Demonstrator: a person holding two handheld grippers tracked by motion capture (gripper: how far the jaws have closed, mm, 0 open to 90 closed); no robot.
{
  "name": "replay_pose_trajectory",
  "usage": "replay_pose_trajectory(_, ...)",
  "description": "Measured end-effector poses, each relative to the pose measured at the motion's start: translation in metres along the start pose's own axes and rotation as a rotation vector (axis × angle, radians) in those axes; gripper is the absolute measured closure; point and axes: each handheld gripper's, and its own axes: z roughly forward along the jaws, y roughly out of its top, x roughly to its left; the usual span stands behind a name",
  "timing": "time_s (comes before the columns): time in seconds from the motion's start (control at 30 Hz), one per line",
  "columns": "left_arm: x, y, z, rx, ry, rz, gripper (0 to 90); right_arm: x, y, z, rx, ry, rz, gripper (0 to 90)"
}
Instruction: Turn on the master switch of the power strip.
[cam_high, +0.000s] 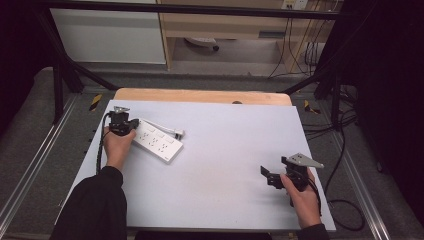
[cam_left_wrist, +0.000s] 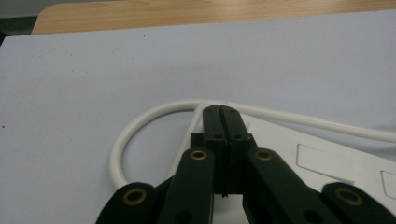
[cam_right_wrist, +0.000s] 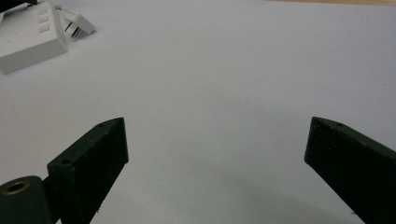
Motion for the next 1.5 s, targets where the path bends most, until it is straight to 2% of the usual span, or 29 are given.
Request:
replay_pose_trajectory(1.2, 0.0007, -0.0009, -0.0002, -0.01, -0.004, -0.001, 90.0, -0.0004, -0.0005, 0.0008, 0.003, 0.001, 0.0, 6.5)
replay_pose_trajectory(1.33, 0.0029, -0.0035, -0.0005, -0.029, -0.014, -0.036, 90.0, -0.0002, -0.0006, 0.0008, 0.005, 0.001, -0.001, 6.5)
replay_pose_trajectory(1.5, 0.0045, -0.0039, -0.0011, -0.031, -0.014, -0.046, 90.0, -0.0004, -0.0004, 0.0008, 0.003, 0.0, 0.0, 6.5)
